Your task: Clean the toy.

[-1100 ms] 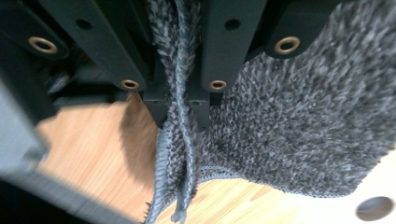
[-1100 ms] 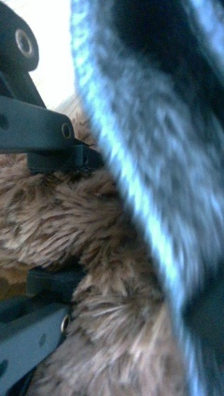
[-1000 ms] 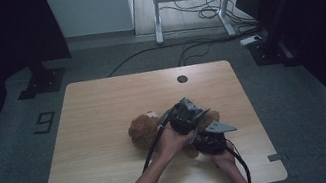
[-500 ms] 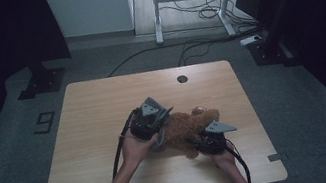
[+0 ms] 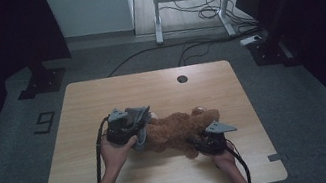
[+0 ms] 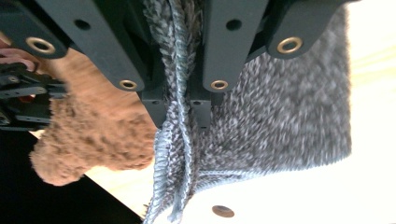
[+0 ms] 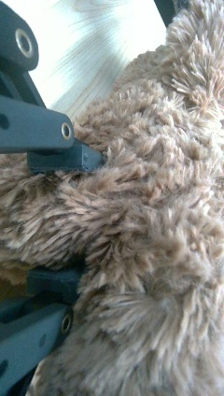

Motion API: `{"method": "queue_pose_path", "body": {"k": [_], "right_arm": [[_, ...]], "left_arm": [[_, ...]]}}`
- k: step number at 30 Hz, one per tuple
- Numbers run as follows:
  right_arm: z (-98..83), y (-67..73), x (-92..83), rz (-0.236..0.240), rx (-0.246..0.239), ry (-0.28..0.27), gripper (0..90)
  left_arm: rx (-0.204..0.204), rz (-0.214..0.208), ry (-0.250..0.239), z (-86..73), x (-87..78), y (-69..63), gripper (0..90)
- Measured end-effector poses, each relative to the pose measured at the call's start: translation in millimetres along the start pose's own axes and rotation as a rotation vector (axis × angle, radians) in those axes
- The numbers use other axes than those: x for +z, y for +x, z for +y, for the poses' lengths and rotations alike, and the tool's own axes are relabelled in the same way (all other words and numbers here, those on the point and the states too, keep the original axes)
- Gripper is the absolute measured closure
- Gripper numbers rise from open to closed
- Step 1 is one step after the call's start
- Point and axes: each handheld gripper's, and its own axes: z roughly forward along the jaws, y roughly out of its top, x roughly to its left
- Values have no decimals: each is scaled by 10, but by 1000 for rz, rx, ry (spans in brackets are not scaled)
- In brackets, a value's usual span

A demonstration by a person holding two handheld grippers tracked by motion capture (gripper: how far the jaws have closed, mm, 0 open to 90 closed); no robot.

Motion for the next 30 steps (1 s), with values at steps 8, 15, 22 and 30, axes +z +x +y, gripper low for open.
{"method": "queue_pose_path", "body": {"k": [8, 15, 22, 30], "right_arm": [[-2, -4, -2, 3, 0, 0, 539], [-7, -14, -6, 6, 1, -3, 541], [-12, -26, -6, 13, 10, -7, 542], [47, -35, 81, -14, -7, -31, 558]], "left_arm": [[-47, 35, 6, -120, -71, 224, 827], [-101, 82, 107, -419, 15, 484, 828], [-114, 51, 113, -445, 92, 504, 825], [36, 34, 5, 327, -66, 73, 818]]}}
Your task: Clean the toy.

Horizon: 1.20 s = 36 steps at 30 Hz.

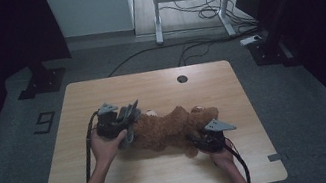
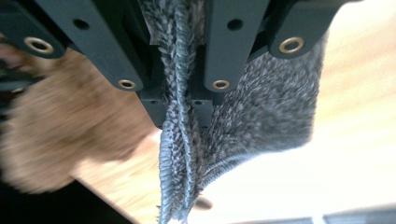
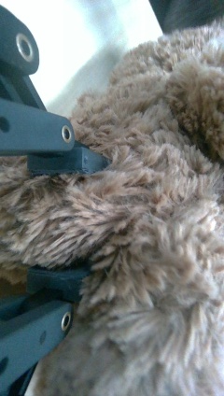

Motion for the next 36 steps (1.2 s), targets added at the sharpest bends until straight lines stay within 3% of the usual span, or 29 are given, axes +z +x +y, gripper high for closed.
{"method": "queue_pose_path", "body": {"k": [1, 2, 3, 5, 6, 8, 9, 10, 11, 12, 14, 19, 21, 23, 24, 25, 27, 29, 32, 36], "right_arm": [[0, 0, 0, 0, 0, 0, 558], [37, -2, 75, -22, -15, -1, 564], [54, -8, 110, -28, -23, 0, 565], [67, -13, 142, -31, -27, -3, 565], [87, -22, 177, -38, -37, -4, 565], [94, -28, 176, -40, -58, -3, 565], [94, -28, 176, -40, -58, -3, 565], [91, -34, 158, -36, -71, 1, 563], [91, -34, 158, -36, -71, 1, 563], [86, -33, 138, -27, -71, 5, 547], [87, -16, 120, -22, -70, 10, 522], [42, 34, -42, 14, -62, 14, 416], [16, 24, -201, 23, -23, 4, 383], [22, -2, -417, 21, 24, -49, 330], [22, -2, -417, 21, 24, -49, 330], [66, -3, -655, 30, 44, -106, 304], [140, 16, -857, 28, 43, -140, 266], [245, 22, -969, 21, 43, -141, 220], [439, 18, -1000, 3, 9, -127, 196], [584, 52, -790, 72, -23, -47, 203]], "left_arm": [[0, 0, 0, 0, 0, 0, 818], [51, 4, 7, 168, 90, -130, 817], [68, 6, 12, 236, 158, -182, 817], [79, 6, 19, 291, 238, -214, 816], [66, 2, 49, 352, 432, -230, 816], [53, 12, 105, 340, 640, -197, 814], [53, 12, 105, 340, 640, -197, 812], [24, 3, 157, 242, 799, -129, 810], [24, 3, 157, 242, 799, -129, 810], [-2, -15, 124, 128, 810, -66, 814], [-34, -55, 104, 62, 734, -24, 819], [-49, -97, 63, -168, 525, -76, 827], [-30, -103, 51, -262, 447, -127, 828], [-27, -117, 38, -346, 374, -172, 828], [-27, -117, 38, -346, 374, -172, 828], [-22, -115, 29, -388, 340, -201, 828], [19, -109, 7, -525, 254, -305, 828], [4, -129, -14, -614, 211, -324, 828], [-9, -152, -29, -724, 160, -349, 829], [-4, -159, -34, -824, 106, -379, 830]]}}
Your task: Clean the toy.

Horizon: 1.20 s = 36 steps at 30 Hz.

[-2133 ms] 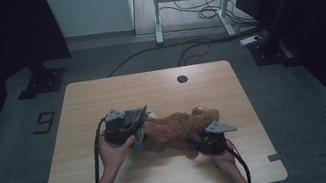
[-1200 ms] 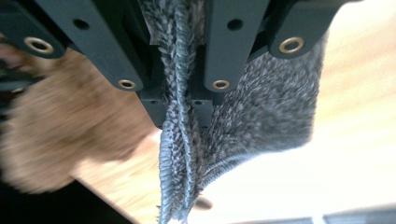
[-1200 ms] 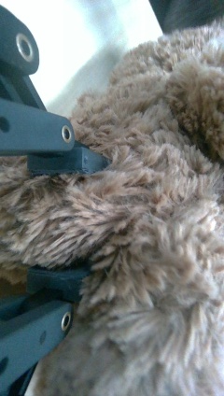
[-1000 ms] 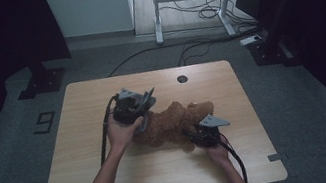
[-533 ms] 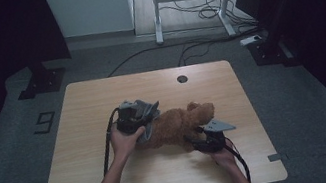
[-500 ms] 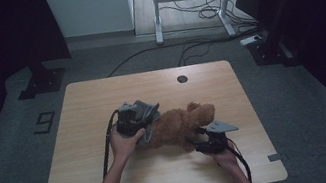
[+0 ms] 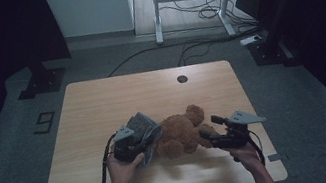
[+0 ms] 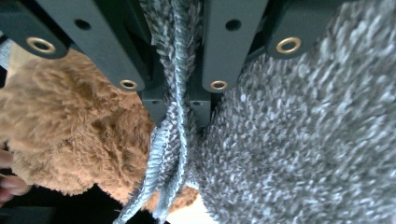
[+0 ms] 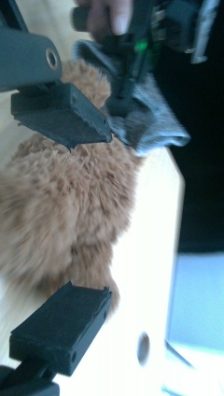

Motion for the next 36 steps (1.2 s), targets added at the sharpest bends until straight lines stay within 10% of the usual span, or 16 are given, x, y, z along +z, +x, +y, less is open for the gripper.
{"method": "queue_pose_path", "body": {"k": [6, 9, 15, 21, 27, 29, 36], "right_arm": [[-275, 112, 469, 13, -28, 171, 193], [-453, 135, 538, 57, 1, 207, 227], [-621, 338, 623, 41, -97, 293, 408], [-615, 288, 676, -28, -99, 267, 538], [-618, 190, 637, -24, -84, 238, 558], [-624, 199, 631, -29, -86, 236, 557], [-652, 174, 623, -20, -63, 218, 560]], "left_arm": [[4, -15, 11, -129, -72, -3, 833], [-7, -23, 22, -210, -116, 24, 835], [-49, -11, 52, -366, -89, 111, 836], [-79, -17, 47, -220, -48, 117, 831], [27, 19, -5, 155, -29, -150, 827], [99, 103, 13, 371, 135, -192, 827], [2, 73, 22, 441, 193, 126, 834]]}}
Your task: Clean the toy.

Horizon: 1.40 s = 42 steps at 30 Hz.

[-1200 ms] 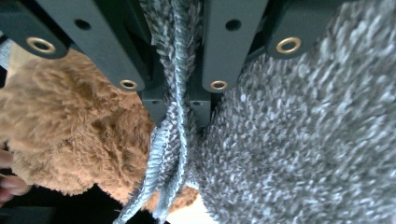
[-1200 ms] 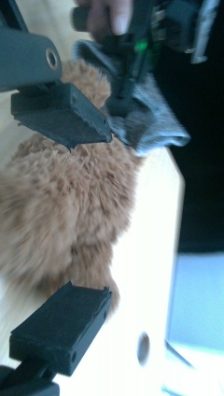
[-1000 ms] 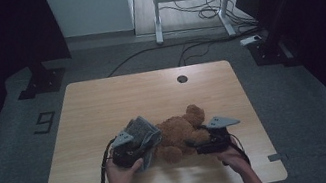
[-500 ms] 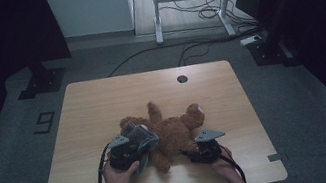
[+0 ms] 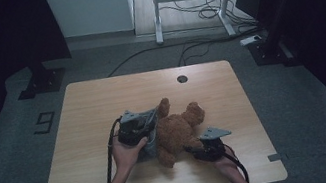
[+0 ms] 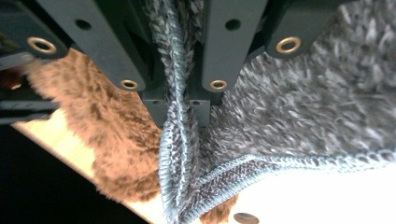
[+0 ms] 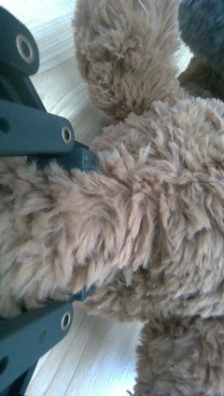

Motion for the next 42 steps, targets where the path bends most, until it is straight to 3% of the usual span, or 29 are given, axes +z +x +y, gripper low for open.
{"method": "queue_pose_path", "body": {"k": [4, 7, 9, 10, 11, 12, 14, 15, 16, 18, 20, 21, 25, 26, 27, 28, 31, 34, 37, 38, 39, 40, 42], "right_arm": [[-8, 0, 5, 3, 0, 2, 563], [-18, 13, 0, 1, -2, 7, 564], [-22, 13, -2, 0, -3, 11, 565], [-24, 8, -3, 1, -3, 11, 565], [-24, 8, -3, 1, -3, 11, 565], [-25, -2, -1, 7, 2, 12, 566], [-26, -8, 3, 7, 6, 11, 567], [-26, -8, 3, 7, 6, 11, 567], [-27, -14, 3, 6, 11, 11, 567], [-27, -18, 2, 7, 10, 12, 568], [-27, -19, 3, 6, 10, 12, 568], [-27, -24, 5, 7, 14, 10, 569], [-24, -25, 5, 7, 15, 9, 569], [-24, -25, 5, 7, 15, 9, 569], [-25, -26, 5, 7, 18, 8, 569], [-25, -28, 4, 6, 20, 7, 568], [-26, -32, 4, 8, 23, 5, 569], [-25, -41, 4, 12, 22, 5, 569], [-26, -53, 4, 13, 24, 4, 568], [-26, -55, 4, 13, 24, 3, 568], [-26, -55, 4, 13, 24, 3, 568], [-26, -53, 2, 13, 23, 2, 568], [-21, -35, 10, 13, 19, 3, 568]], "left_arm": [[-25, 36, -66, 1, -176, 102, 831], [-49, 61, -80, -6, -252, 210, 827], [-45, 162, -49, -69, -338, 373, 830], [-59, 174, -38, -116, -360, 450, 831], [-59, 174, -38, -116, -360, 450, 832], [-101, 187, -20, -229, -400, 601, 832], [-129, 219, 7, -345, -423, 732, 834], [-129, 219, 7, -345, -423, 732, 834], [-166, 214, 34, -462, -422, 837, 834], [-187, 187, 20, -511, -443, 869, 834], [-182, 179, 6, -492, -466, 848, 834], [-152, 153, -29, -386, -516, 748, 833], [-41, 84, -88, -56, -549, 380, 834], [-41, 84, -88, -56, -549, 380, 834], [17, 63, -90, 102, -494, 171, 834], [37, 46, -92, 167, -449, 80, 834], [82, 16, -76, 308, -269, -146, 834], [107, 0, -33, 349, -36, -290, 834], [109, 15, 38, 289, 210, -287, 833], [115, 46, 67, 252, 273, -251, 833], [115, 46, 67, 252, 273, -251, 833], [99, 85, 82, 167, 313, -145, 835], [67, 75, 52, 131, 227, -63, 839]]}}
